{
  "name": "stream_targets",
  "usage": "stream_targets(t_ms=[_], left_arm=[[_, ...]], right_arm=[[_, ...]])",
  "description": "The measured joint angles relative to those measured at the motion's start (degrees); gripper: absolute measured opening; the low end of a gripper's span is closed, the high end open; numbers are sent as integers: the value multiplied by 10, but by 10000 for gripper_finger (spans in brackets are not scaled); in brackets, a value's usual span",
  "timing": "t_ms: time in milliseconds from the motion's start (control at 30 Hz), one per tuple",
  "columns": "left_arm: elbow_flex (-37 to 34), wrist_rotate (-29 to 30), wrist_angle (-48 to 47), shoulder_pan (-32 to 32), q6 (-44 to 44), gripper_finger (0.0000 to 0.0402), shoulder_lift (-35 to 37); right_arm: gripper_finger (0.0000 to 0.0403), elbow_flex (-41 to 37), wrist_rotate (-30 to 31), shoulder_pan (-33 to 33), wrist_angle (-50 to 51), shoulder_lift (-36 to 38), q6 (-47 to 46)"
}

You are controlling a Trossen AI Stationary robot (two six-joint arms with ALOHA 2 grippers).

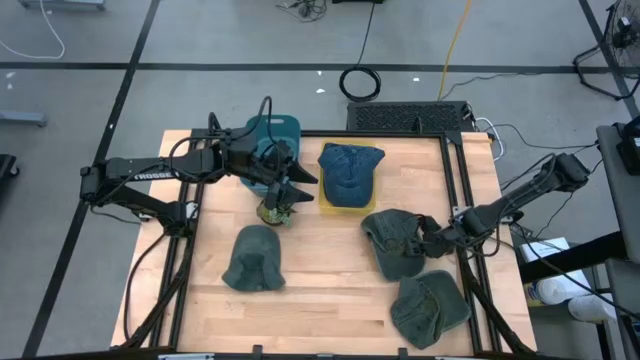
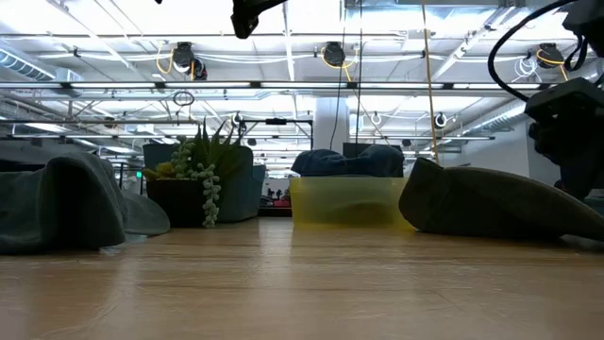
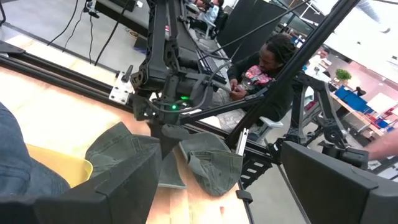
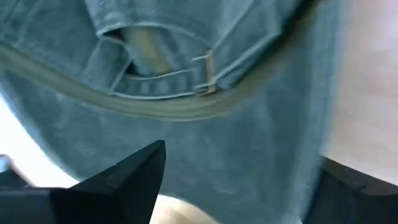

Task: Pick & Place hat
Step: Put the top right black cap into the blue bin

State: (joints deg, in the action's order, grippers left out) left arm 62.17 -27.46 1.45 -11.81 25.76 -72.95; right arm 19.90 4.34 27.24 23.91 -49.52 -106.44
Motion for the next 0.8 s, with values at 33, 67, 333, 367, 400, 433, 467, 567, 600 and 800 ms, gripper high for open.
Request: stream_targets(t_ms=[33,67,333,367,400,433,467,567,600,800], left_arm=[[0,0,0,0,0,340,0],[0,0,0,0,0,340,0],[0,-1,-22,0,0,340,0],[0,-1,-24,0,0,340,0],[0,-1,-25,0,0,340,0],[0,-1,-26,0,0,340,0],[0,-1,-27,0,0,340,0],[0,-1,-26,0,-5,340,0],[0,-1,-26,0,-6,340,0],[0,-1,-26,0,-22,340,0]], right_arm=[[292,-6,0,0,-18,0,0],[292,-12,0,0,-32,0,0],[247,-18,-30,0,-48,0,5],[236,-19,-34,1,-49,0,5],[225,-19,-34,1,-51,0,5],[213,-19,-33,1,-54,0,5],[201,-19,-33,1,-57,0,5],[161,-19,-36,1,-59,0,5],[147,-19,-42,1,-59,0,4],[56,-19,-45,0,-69,0,-3]])
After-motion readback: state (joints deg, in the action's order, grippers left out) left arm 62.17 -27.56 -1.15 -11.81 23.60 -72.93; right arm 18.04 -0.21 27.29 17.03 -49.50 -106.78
